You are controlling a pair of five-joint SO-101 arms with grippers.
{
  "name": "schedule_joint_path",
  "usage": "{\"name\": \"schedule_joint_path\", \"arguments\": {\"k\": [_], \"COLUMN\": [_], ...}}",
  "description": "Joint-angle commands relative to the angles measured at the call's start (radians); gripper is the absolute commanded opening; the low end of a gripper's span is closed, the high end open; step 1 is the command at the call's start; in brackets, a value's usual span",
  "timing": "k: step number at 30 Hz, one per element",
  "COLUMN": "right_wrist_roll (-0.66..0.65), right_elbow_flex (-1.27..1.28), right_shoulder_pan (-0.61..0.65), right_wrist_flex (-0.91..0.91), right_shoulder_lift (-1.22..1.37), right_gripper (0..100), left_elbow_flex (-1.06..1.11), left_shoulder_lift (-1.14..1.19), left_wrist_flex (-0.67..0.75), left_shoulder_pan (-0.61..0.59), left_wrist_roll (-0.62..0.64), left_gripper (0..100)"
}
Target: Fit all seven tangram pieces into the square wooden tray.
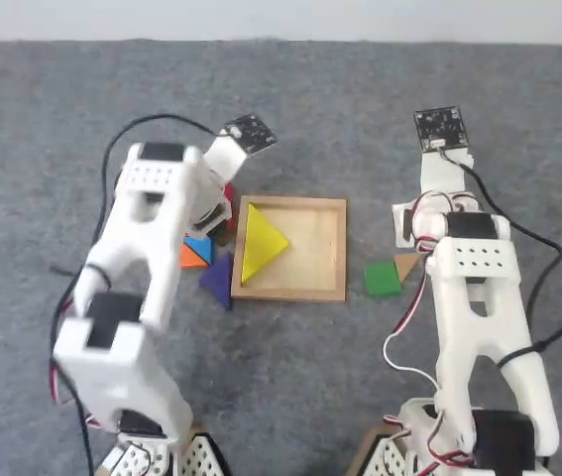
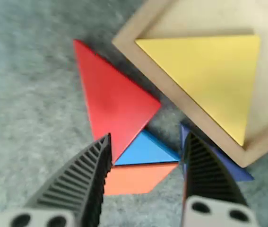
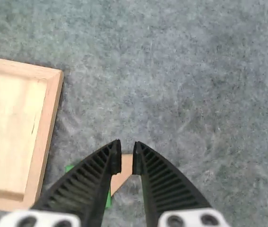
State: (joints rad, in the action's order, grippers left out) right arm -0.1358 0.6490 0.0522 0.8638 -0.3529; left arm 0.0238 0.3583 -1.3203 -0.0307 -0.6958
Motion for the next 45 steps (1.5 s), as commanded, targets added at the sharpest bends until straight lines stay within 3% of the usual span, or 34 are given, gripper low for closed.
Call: {"name": "schedule_joint_path", "arguments": {"k": [1,15,25,28,33,36,45], "right_wrist_roll": [-0.014,-0.014,-0.015,-0.015,-0.015,-0.015,-0.015], "right_elbow_flex": [-0.009,-0.009,0.031,0.031,0.031,0.031,0.034], "right_shoulder_pan": [-0.007,-0.005,-0.005,-0.005,-0.005,-0.005,-0.005], "right_wrist_flex": [-0.027,-0.027,-0.094,-0.094,-0.096,-0.096,-0.096], "right_shoulder_lift": [-0.041,-0.041,-0.039,-0.039,-0.039,-0.039,-0.039], "right_gripper": [6.2,6.1,6.1,6.1,6.1,6.1,6.1], "left_elbow_flex": [-0.179,-0.414,-0.581,-0.676,-0.885,-0.977,-1.124], "left_shoulder_lift": [0.063,0.339,0.473,0.516,0.583,0.651,0.769], "left_wrist_flex": [-0.060,-0.041,-0.083,-0.160,-0.384,-0.425,-0.431], "left_shoulder_pan": [-0.005,-0.078,-0.020,-0.015,-0.002,-0.003,0.015], "left_wrist_roll": [-0.018,0.018,0.021,0.028,0.267,0.413,0.543], "left_gripper": [24,29,29,29,29,29,29]}}
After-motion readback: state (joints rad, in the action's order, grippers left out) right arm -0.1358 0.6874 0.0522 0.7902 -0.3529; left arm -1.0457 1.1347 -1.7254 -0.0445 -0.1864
